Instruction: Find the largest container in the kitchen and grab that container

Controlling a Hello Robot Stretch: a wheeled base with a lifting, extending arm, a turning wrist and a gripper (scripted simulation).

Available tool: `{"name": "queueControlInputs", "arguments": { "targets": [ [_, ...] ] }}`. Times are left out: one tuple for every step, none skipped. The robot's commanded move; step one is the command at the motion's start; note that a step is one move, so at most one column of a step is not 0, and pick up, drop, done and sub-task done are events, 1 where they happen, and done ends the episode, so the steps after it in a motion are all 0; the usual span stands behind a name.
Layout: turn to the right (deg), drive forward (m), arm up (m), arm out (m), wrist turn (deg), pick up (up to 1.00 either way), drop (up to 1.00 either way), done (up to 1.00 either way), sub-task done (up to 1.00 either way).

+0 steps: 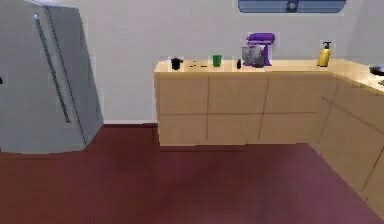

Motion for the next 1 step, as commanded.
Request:
{"name": "queueControlInputs", "arguments": {
  "targets": [
    [0.0, 1.00, 0.00, 0.00, 0.0, 0.00, 0.00, 0.00, 0.00]
  ]
}}
